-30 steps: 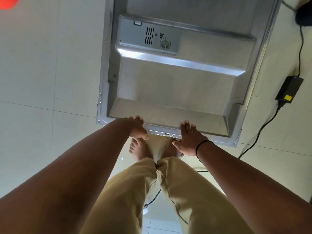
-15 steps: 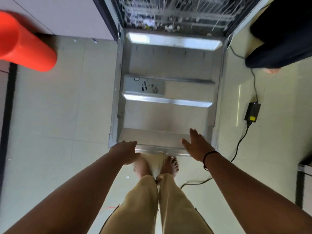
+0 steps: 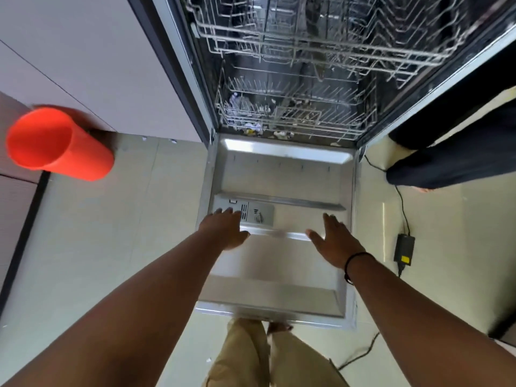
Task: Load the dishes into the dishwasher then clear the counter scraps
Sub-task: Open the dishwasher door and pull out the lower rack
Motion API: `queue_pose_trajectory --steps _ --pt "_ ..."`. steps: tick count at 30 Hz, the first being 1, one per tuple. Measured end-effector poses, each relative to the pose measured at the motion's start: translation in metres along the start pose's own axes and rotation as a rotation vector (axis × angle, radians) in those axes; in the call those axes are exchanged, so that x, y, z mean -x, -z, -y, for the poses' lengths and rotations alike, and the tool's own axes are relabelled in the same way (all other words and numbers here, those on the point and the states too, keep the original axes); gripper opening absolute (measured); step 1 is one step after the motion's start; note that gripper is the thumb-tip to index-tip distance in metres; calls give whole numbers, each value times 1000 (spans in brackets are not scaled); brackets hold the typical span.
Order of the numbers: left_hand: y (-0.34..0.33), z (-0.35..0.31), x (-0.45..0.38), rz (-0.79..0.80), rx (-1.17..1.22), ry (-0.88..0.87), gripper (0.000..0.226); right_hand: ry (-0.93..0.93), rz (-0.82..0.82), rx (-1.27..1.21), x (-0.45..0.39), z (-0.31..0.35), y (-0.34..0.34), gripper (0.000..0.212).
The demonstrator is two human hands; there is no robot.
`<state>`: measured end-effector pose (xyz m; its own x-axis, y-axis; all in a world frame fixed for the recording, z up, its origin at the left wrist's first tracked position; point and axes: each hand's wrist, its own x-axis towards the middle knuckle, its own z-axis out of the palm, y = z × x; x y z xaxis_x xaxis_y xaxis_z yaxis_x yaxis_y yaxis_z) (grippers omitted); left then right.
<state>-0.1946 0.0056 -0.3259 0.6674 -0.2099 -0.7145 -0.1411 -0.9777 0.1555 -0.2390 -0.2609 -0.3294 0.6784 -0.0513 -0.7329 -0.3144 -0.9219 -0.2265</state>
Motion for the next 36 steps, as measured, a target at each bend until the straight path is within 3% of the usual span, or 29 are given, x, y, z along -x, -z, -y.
queue_pose_trajectory --steps 9,21,32,36 --pt "91 3 -105 -167 27 22 78 82 -156 9 -113 24 81 79" --pt "129 -23 -205 -213 -30 92 86 65 -255 206 -215 8 147 88" --pt "132 -34 -254 -156 -29 68 93 2 -101 325 -249 1 136 93" --pt "134 -24 -258 -152 -8 92 95 63 -243 332 -251 -3 131 99"
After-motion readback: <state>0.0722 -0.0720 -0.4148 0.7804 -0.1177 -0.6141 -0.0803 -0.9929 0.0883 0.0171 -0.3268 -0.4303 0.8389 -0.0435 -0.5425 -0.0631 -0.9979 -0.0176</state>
